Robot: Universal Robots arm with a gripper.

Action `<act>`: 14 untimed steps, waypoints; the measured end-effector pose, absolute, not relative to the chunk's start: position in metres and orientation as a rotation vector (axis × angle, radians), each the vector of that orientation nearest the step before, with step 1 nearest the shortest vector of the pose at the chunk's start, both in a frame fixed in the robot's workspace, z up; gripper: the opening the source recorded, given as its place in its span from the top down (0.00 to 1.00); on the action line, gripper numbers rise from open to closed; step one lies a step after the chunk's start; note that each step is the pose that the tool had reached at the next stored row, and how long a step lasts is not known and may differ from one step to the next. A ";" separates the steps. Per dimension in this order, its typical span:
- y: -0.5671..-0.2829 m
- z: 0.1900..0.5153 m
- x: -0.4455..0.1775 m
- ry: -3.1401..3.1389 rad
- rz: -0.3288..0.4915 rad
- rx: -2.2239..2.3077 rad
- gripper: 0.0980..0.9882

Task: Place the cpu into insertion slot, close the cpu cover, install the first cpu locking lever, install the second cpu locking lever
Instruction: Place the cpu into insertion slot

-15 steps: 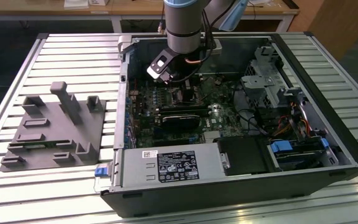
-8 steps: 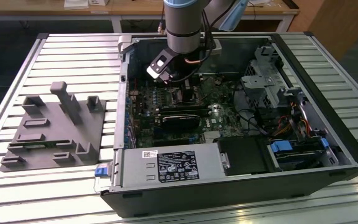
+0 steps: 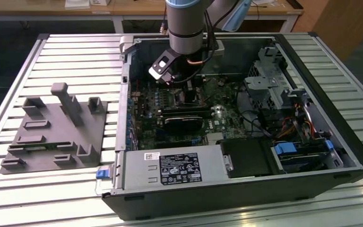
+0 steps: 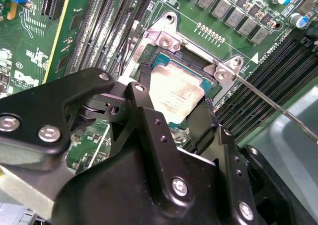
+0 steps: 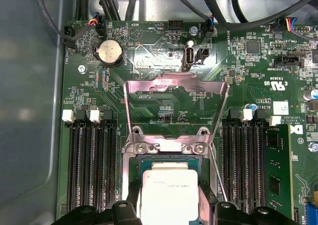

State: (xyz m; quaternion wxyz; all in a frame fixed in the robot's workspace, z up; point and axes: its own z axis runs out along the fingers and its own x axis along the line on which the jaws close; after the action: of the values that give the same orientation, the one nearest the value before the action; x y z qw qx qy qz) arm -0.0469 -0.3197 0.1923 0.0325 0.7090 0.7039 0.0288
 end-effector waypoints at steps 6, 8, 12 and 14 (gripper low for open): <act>-0.320 0.192 -0.047 2.166 0.089 2.183 0.50; -0.320 0.192 -0.047 2.166 0.090 2.183 0.50; -0.320 0.192 -0.047 2.166 0.090 2.183 0.42; -0.320 0.192 -0.047 2.166 0.089 2.183 0.42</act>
State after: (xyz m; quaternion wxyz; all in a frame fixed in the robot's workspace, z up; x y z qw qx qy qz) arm -0.0469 -0.3196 0.1921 0.0325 0.7091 0.7037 0.0290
